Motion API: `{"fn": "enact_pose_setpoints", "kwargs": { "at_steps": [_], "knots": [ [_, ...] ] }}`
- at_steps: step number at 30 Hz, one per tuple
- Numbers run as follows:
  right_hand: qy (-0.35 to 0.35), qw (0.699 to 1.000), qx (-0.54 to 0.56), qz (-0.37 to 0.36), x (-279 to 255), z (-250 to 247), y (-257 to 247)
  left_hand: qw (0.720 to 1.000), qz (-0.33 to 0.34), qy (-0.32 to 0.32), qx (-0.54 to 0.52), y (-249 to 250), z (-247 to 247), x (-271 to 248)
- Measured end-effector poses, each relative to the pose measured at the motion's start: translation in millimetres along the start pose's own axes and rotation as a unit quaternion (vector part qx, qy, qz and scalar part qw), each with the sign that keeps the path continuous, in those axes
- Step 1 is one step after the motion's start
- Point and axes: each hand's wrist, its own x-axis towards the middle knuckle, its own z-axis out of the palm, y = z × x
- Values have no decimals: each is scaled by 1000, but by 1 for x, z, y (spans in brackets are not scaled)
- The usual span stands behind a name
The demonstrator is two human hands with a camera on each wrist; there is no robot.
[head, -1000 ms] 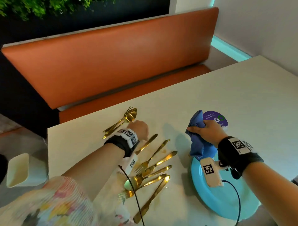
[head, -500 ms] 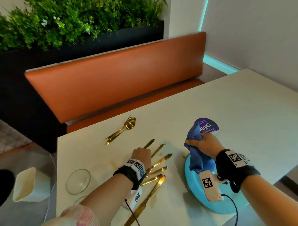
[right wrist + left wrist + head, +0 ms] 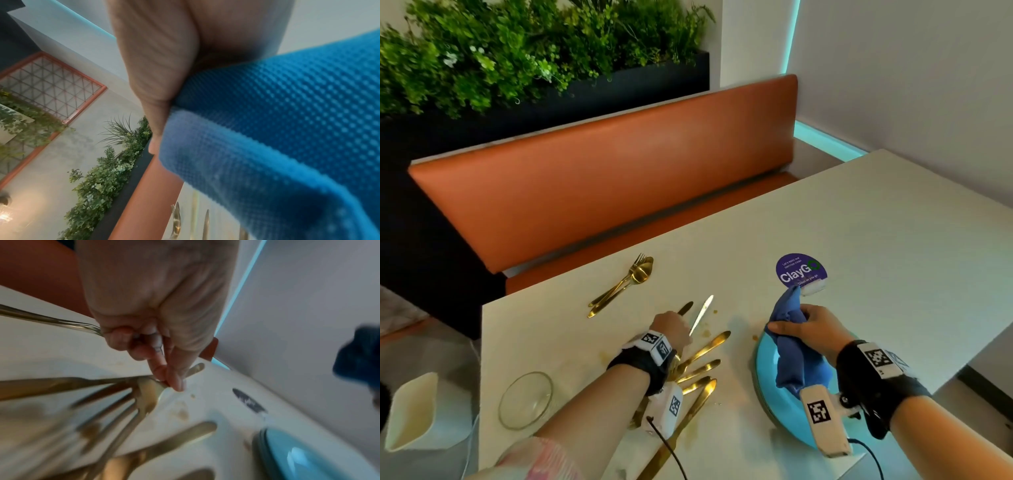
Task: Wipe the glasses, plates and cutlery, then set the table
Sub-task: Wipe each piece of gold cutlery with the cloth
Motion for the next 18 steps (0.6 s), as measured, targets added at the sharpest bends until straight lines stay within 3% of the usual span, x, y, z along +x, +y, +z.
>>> {"fn": "enact_pose_setpoints", "kwargs": {
  "at_steps": [6,14,18],
  "knots": [
    [-49,998,25,-5,5,24,-23,970,10,28,-243,11,-36,-18],
    [-144,989,-24,-27,6,66,-66,939,70,72,-330,29,-50,-43],
    [-141,989,-14,-47,7,78,-70,916,56,84,-388,32,-53,-45]
  ]
}}
